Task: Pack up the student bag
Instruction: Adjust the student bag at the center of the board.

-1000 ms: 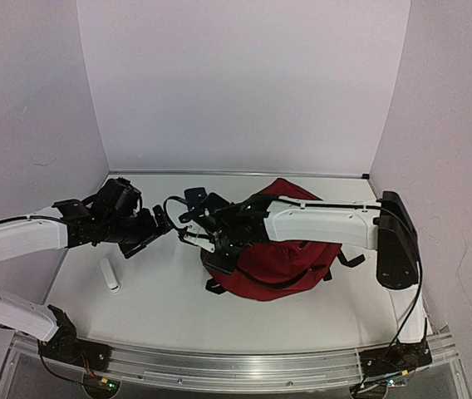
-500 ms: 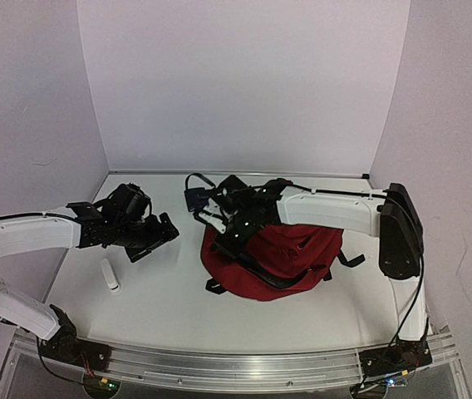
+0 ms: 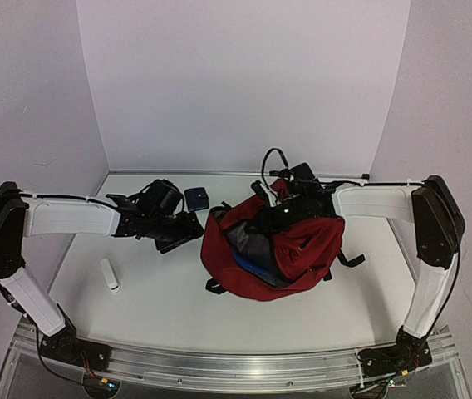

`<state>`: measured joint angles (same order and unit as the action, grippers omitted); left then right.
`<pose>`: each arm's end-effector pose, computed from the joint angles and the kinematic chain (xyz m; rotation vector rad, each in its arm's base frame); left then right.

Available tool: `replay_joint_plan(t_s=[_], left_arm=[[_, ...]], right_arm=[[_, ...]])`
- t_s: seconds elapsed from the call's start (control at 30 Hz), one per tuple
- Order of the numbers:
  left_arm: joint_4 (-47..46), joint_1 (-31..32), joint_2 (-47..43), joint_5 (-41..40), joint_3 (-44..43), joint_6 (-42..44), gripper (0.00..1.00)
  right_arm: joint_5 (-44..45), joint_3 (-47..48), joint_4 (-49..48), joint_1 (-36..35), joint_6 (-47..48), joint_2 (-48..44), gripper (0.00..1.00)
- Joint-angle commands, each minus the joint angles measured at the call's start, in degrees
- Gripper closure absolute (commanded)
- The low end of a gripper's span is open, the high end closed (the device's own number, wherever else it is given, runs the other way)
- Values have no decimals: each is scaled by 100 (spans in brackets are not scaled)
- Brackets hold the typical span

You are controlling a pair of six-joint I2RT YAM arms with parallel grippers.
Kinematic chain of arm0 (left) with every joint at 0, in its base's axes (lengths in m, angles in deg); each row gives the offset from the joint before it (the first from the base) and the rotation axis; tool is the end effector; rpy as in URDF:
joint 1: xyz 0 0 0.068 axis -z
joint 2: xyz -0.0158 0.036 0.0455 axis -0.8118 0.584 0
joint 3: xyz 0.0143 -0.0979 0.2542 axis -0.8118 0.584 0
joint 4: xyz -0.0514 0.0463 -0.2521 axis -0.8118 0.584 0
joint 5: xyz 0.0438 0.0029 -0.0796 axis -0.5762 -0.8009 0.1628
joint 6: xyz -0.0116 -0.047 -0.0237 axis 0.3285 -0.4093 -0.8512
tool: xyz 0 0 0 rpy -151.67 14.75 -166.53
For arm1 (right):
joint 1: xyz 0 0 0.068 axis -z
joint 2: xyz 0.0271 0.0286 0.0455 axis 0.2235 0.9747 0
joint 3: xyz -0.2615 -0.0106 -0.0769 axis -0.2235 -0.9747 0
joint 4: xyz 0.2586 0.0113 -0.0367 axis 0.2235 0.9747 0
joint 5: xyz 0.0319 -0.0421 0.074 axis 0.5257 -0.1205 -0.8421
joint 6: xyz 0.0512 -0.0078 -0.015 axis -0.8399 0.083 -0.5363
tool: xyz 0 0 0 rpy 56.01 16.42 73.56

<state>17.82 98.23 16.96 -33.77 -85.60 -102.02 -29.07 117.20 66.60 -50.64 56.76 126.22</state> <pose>0.2434 -0.2319 0.2106 -0.2715 2.5297 -0.6824 0.3222 0.2753 0.2170 -0.7558 2.3365 1.1747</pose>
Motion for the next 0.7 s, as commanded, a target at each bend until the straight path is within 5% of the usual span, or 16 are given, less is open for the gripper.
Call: replay_joint_plan(t_s=[0.0, 0.67], left_arm=[[354, 332, 558, -453, -921, 294, 20], [3431, 728, 3445, -1527, -4530, -391, 1]], right_arm=[[-459, -477, -1564, 365, -1199, -516, 100], [371, -1491, -1940, 643, -1747, -1241, 100]])
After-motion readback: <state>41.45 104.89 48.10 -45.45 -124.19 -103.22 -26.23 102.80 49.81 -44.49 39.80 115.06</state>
